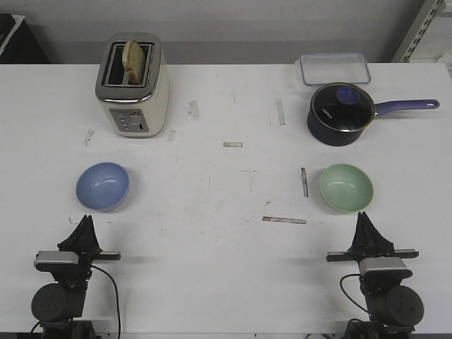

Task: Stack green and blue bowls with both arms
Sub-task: 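Lower the right gripper over the pale green bowl, then grasp the rim of the pale green bowl with the right gripper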

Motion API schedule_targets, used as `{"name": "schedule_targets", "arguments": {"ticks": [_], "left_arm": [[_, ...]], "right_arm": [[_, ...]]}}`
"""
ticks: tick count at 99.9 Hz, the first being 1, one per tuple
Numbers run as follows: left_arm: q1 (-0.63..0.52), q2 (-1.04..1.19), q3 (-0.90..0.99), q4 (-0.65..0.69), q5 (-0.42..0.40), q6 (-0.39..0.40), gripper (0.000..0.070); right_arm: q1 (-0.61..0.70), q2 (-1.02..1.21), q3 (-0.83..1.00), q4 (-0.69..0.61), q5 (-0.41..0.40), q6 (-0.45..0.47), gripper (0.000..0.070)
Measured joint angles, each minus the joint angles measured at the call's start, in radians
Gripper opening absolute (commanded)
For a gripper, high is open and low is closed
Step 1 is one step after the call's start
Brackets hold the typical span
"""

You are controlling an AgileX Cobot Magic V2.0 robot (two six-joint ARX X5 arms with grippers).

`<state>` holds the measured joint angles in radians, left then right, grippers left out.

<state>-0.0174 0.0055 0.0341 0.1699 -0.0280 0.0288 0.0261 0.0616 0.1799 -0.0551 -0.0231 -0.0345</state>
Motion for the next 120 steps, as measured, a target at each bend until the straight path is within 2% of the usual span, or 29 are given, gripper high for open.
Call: {"name": "schedule_targets", "arguments": {"ticks": [12, 39, 54, 90, 120], "left_arm": [[0.0, 0.0, 0.0, 0.0, 0.0, 0.0, 0.0001], [0.0, 0.0, 0.0, 0.0, 0.0, 0.0, 0.0001], [0.0, 0.0, 0.0, 0.0, 0.0, 0.0, 0.0001], [0.0, 0.0, 0.0, 0.0, 0.0, 0.0, 0.0001], [0.0, 0.0, 0.0, 0.0, 0.0, 0.0, 0.0001]], "right_arm": [[0.0, 0.086, 0.068, -0.076, -0.003, -0.012, 0.0013], [0.0, 0.317, 0.217, -0.105, -0.003, -0.014, 0.0013], [0.0, 0.451, 0.297, -0.185, -0.003, -0.009, 0.0013], [0.0, 0.697, 0.513, -0.343, -0.004, 0.095, 0.0013], [-0.029, 0.912, 0.76, -0.619, -0.006, 0.119, 0.0015]]}}
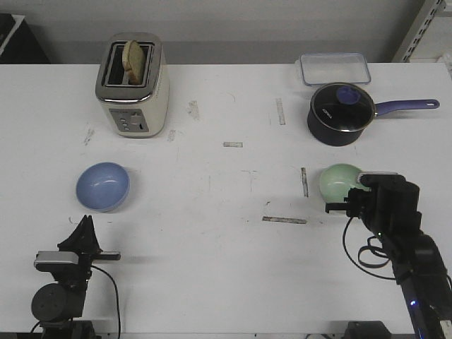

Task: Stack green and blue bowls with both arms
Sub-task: 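Grasp the rim of the pale green bowl with the right gripper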

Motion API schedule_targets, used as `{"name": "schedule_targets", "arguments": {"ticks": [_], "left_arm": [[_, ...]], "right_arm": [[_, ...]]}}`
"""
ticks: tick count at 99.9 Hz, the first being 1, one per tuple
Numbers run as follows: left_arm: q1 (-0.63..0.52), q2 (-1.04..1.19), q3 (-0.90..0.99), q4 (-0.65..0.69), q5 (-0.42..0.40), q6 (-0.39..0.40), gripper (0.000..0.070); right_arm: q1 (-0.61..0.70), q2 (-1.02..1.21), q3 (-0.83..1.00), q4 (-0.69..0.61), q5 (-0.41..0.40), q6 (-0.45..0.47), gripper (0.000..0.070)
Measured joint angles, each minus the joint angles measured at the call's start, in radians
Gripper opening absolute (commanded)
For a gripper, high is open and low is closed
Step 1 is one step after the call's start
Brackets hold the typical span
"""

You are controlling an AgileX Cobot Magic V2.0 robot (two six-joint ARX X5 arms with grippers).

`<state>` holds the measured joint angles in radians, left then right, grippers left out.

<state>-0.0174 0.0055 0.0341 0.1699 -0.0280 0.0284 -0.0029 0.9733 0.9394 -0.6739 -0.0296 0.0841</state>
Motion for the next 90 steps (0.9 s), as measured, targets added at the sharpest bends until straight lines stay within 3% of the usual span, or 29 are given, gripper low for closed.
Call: {"name": "schedule_targets", "arguments": {"ticks": [11, 22, 28, 45, 57, 90], "left_arm": [[0.0, 0.0, 0.0, 0.0, 0.0, 0.0, 0.0001], [0.0, 0.0, 0.0, 0.0, 0.0, 0.0, 0.0001], [0.0, 0.0, 0.0, 0.0, 0.0, 0.0, 0.0001], [0.0, 0.0, 0.0, 0.0, 0.0, 0.0, 0.0001], [0.0, 0.0, 0.0, 0.0, 0.0, 0.0, 0.0001], [0.0, 0.0, 0.0, 0.0, 0.0, 0.0, 0.0001]], "right_arm": [[-0.039, 0.063, 0.07, -0.08, 0.0, 0.024, 0.0051], [-0.097, 0.116, 0.115, -0.134, -0.011, 0.037, 0.0255], [-0.138, 0.138, 0.127, -0.141, -0.043, 0.04, 0.0331], [-0.26, 0.184, 0.132, -0.141, -0.177, 0.048, 0.0373], [-0.328, 0.219, 0.132, -0.137, -0.206, 0.05, 0.05], [-0.365, 0.362, 0.134, -0.065, -0.213, 0.051, 0.0507]]}}
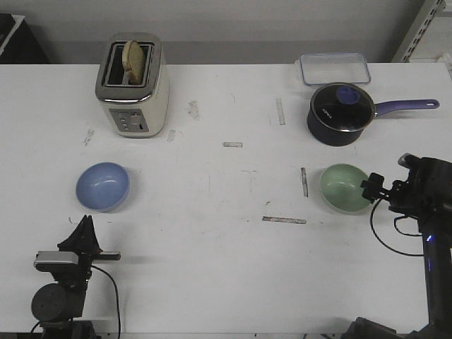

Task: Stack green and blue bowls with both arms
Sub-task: 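Grasp the rim of the pale green bowl with the right gripper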

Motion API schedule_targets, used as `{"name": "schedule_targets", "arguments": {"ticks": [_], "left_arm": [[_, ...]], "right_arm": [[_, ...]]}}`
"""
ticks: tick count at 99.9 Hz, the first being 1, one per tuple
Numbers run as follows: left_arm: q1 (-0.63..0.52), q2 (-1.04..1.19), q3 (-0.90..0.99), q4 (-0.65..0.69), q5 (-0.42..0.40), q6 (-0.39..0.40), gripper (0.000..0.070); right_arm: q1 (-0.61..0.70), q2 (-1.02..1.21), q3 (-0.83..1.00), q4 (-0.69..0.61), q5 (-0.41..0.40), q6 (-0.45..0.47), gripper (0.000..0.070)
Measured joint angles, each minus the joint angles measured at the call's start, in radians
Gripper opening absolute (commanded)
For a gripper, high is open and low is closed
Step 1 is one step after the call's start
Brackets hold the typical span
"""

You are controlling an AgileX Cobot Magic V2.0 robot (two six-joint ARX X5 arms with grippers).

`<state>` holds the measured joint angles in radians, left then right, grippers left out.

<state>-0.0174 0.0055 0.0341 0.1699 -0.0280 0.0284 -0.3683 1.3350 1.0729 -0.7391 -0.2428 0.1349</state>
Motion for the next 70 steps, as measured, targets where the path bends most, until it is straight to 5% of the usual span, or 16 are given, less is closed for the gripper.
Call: {"name": "schedule_targets", "arguments": {"ticks": [25, 53, 70], "left_arm": [[0.0, 0.0, 0.0, 0.0, 0.0, 0.0, 0.0001], [0.0, 0.0, 0.0, 0.0, 0.0, 0.0, 0.0001], [0.0, 0.0, 0.0, 0.0, 0.0, 0.0, 0.0001]], "right_arm": [[0.024, 0.117, 0.0, 0.048, -0.018, 0.0, 0.0467], [0.043, 0.161, 0.0, 0.06, -0.015, 0.0, 0.0004], [0.043, 0.161, 0.0, 0.07, 0.008, 0.001, 0.0]]}}
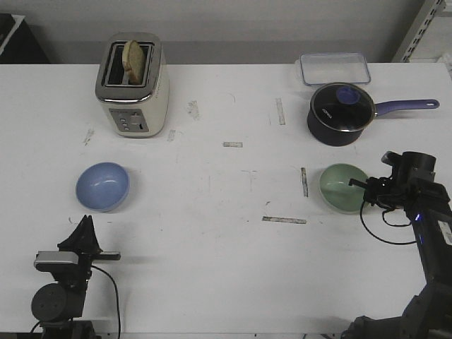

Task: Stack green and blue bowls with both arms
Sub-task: 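Grasp the rim of the pale green bowl with the right gripper, then slide the green bowl with the right gripper toward the table center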

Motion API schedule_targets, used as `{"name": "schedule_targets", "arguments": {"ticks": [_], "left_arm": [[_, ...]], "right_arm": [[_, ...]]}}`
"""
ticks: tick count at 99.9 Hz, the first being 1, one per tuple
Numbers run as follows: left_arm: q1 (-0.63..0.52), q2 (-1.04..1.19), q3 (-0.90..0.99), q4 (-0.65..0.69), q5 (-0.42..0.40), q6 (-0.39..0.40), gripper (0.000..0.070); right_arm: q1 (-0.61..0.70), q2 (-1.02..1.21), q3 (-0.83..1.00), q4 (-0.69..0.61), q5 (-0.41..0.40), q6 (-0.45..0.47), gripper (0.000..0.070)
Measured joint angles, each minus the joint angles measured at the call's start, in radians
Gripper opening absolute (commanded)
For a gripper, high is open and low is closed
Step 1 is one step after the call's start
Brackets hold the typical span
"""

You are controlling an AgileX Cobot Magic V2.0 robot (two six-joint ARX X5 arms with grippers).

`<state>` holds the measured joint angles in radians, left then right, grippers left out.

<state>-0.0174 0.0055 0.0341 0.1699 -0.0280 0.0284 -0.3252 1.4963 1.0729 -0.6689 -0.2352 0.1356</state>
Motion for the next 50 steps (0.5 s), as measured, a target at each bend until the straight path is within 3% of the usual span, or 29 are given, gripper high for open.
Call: {"name": "schedule_targets", "arguments": {"ticks": [25, 50], "left_arm": [[0.0, 0.0, 0.0, 0.0, 0.0, 0.0, 0.0001], [0.0, 0.0, 0.0, 0.0, 0.0, 0.0, 0.0001]], "right_arm": [[0.033, -0.042, 0.01, -0.004, 0.012, 0.015, 0.0], [0.212, -0.111, 0.025, 0.015, 0.003, 0.089, 0.0]]}}
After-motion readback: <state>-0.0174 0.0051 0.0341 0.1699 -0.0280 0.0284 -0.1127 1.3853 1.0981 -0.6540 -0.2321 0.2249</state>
